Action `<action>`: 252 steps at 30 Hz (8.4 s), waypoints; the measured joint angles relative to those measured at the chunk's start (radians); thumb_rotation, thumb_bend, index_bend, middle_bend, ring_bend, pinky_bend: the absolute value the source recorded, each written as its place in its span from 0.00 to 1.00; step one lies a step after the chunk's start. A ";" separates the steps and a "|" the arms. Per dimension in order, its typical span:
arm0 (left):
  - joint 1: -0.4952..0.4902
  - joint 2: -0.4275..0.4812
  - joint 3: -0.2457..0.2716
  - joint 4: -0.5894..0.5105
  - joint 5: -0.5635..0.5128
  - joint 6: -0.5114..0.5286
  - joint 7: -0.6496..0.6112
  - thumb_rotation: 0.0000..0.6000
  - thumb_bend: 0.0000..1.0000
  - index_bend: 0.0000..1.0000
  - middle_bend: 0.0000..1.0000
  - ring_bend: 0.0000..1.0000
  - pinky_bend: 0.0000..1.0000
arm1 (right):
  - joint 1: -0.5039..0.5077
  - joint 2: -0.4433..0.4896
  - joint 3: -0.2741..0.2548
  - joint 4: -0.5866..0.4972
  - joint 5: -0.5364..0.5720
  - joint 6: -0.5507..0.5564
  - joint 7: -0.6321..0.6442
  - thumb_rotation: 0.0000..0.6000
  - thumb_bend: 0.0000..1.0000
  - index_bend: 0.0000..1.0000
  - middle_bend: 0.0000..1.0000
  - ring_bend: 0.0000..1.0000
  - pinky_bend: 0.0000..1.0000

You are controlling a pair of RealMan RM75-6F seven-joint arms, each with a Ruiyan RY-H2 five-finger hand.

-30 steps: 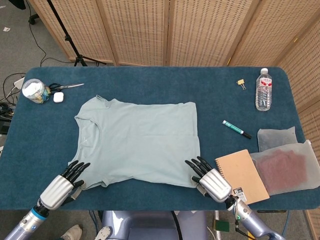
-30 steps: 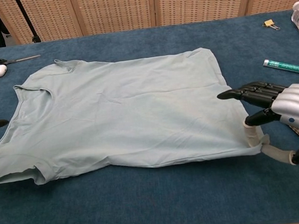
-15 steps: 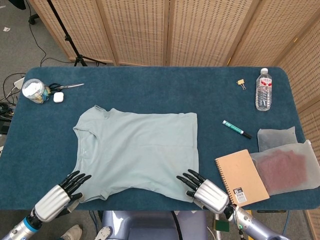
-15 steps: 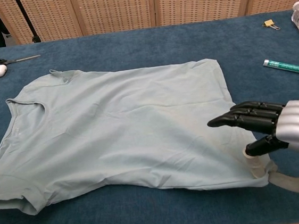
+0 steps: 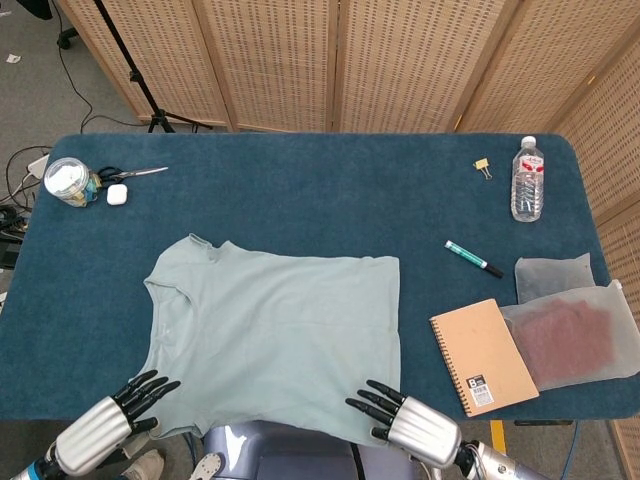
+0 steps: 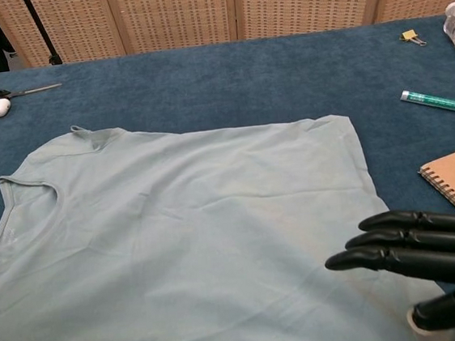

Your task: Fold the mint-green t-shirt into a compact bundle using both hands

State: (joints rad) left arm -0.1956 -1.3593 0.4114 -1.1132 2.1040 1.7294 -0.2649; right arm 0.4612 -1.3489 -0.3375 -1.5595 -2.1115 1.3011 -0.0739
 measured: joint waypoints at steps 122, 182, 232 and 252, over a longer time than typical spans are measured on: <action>-0.491 -0.085 -0.548 -0.074 -0.869 -0.864 0.406 1.00 0.57 0.73 0.00 0.00 0.00 | -0.048 0.030 0.407 0.128 0.662 0.035 0.064 1.00 0.26 0.00 0.00 0.00 0.00; -0.393 -0.190 -0.289 0.417 -0.426 -0.624 -0.181 1.00 0.27 0.28 0.00 0.00 0.00 | -0.159 0.051 0.408 0.103 0.584 0.084 0.010 1.00 0.26 0.00 0.00 0.00 0.00; -0.396 -0.333 -0.251 0.698 -0.414 -0.655 -0.307 1.00 0.29 0.45 0.00 0.00 0.00 | -0.169 0.041 0.427 0.095 0.608 0.068 -0.013 1.00 0.36 0.00 0.00 0.00 0.00; -0.397 -0.352 -0.264 0.709 -0.427 -0.645 -0.290 1.00 0.40 0.58 0.00 0.00 0.00 | -0.171 0.046 0.427 0.088 0.600 0.071 -0.007 1.00 0.39 0.00 0.00 0.00 0.00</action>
State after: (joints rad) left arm -0.5929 -1.7112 0.1475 -0.4044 1.6770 1.0844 -0.5546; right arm 0.2903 -1.3032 0.0897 -1.4712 -1.5120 1.3718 -0.0812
